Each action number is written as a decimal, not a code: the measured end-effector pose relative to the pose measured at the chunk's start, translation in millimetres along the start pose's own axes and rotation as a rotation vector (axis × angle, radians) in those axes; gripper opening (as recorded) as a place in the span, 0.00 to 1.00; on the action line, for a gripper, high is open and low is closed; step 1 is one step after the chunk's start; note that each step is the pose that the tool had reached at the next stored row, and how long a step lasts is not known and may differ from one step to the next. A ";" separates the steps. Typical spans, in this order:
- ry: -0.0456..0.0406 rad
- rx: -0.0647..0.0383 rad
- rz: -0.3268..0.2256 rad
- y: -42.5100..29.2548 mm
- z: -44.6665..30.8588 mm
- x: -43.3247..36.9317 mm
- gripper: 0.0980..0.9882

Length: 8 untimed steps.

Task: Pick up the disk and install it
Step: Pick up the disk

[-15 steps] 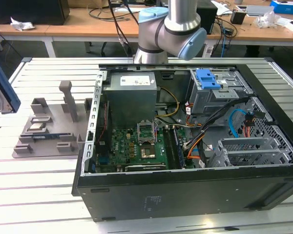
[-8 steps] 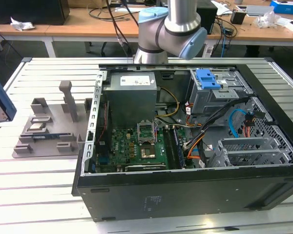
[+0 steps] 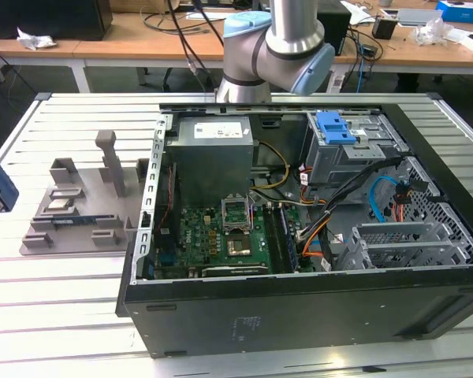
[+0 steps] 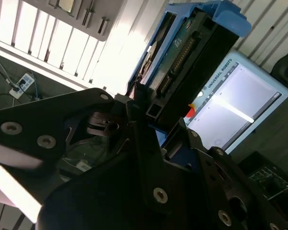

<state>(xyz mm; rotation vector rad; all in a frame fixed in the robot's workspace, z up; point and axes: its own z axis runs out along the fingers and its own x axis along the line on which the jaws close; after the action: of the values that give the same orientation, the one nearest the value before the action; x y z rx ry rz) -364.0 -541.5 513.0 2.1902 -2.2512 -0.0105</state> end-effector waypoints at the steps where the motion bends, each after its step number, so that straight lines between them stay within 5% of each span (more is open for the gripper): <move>1: 0.0000 0.000 0.000 0.0 0.0 2.0 0.30; 8: 0.0000 0.000 0.000 -0.3 -0.1 11.8 0.30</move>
<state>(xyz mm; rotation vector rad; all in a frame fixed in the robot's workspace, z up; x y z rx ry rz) -364.0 -553.3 513.1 2.1898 -2.2515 -0.0104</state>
